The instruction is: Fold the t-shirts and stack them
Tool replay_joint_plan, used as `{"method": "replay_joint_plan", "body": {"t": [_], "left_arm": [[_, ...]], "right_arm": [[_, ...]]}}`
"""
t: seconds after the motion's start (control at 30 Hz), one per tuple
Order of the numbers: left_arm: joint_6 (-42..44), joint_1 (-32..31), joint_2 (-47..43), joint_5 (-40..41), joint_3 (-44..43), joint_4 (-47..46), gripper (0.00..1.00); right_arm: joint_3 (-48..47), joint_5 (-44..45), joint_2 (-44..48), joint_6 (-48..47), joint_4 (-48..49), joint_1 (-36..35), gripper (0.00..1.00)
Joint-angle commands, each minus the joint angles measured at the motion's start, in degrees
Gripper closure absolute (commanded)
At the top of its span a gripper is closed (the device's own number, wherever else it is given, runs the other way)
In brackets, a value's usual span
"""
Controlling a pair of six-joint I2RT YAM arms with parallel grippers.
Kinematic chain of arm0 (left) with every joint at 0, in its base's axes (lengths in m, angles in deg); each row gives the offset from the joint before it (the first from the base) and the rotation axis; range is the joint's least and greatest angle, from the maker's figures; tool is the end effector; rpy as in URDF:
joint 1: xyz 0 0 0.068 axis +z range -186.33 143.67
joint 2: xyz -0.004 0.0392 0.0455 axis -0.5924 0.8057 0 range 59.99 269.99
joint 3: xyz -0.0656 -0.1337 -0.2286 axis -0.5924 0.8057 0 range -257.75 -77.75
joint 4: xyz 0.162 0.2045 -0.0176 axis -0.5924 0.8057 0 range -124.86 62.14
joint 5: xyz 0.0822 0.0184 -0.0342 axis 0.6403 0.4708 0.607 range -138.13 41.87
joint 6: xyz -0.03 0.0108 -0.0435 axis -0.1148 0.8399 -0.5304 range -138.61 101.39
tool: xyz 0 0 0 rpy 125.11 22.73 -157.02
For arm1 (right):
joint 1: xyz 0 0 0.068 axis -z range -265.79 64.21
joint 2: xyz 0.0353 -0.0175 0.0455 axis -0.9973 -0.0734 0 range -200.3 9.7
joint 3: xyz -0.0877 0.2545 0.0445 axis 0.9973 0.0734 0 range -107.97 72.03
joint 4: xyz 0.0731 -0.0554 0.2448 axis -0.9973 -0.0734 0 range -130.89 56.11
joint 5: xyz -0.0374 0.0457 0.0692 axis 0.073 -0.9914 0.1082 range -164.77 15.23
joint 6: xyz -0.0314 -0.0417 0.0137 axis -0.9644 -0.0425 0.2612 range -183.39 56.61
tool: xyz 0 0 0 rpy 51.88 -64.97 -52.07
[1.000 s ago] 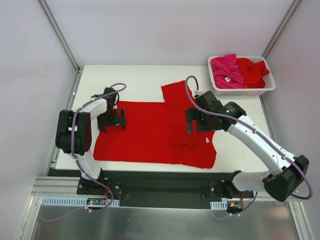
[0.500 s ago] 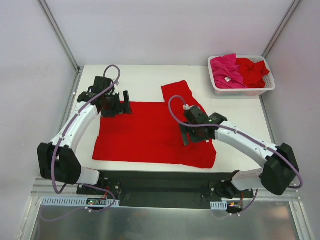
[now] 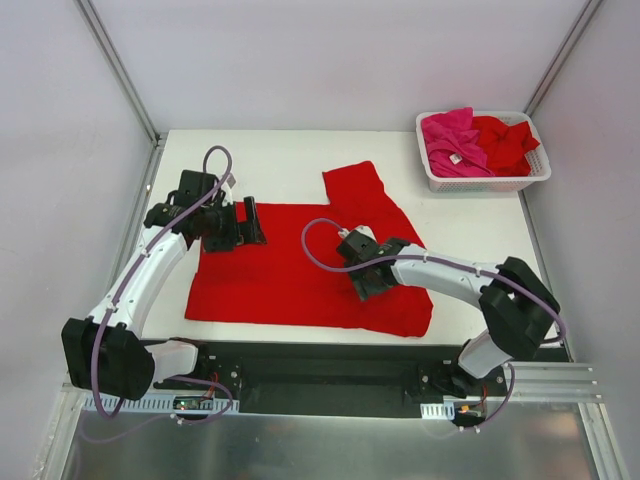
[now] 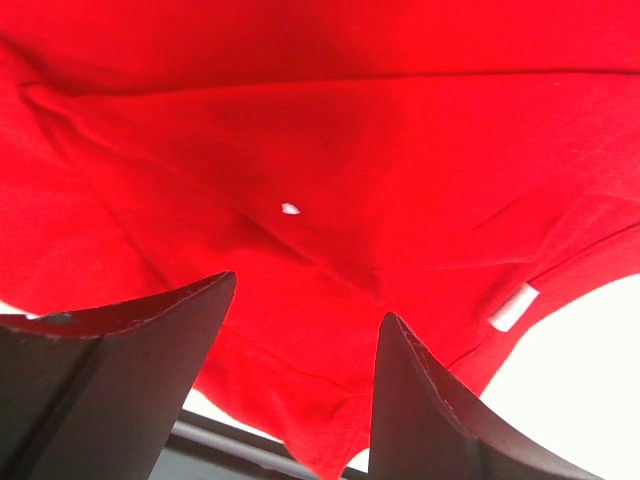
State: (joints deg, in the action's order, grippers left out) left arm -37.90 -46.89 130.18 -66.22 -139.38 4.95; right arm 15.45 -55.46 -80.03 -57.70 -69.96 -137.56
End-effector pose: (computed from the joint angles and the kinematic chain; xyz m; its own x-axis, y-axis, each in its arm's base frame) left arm 0.2471 -0.0573 0.3042 -0.8182 -0.1669 -0.5502 0.1130 0.8916 -0.4385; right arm 0.1917 0.2244 0.1932 -0.6421 -0.6638 -0.3836 -0.6081 0.7457 -0.2724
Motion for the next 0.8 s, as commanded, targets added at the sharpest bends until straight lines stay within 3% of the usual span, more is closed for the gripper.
{"method": "replay_joint_plan", "body": {"t": [0.0,0.13,0.37,0.53,0.77], "left_arm": [[-1.19,-0.59,-2.25,-2.04,0.89,0.18,0.01],[-1.19,-0.86,-2.43,-1.95,1.33,0.18,0.0],[-0.93,-1.03,-2.25,-2.13,1.6,0.18,0.01],[-0.75,-1.12,-2.17,-2.13,1.51,0.18,0.01],[-0.75,-1.21,-1.82,-1.95,1.42,0.18,0.01]], "right_arm": [[-1.96,5.03,-1.05,-0.25,-0.31,-0.17,0.35],[-2.31,6.44,-2.37,0.19,-0.58,0.44,0.37],[-2.57,6.27,-3.43,0.37,-0.14,1.76,0.54],[-2.75,5.57,-4.31,0.2,0.04,2.72,0.55],[-2.92,4.68,-5.19,-0.24,0.57,2.99,0.76]]}}
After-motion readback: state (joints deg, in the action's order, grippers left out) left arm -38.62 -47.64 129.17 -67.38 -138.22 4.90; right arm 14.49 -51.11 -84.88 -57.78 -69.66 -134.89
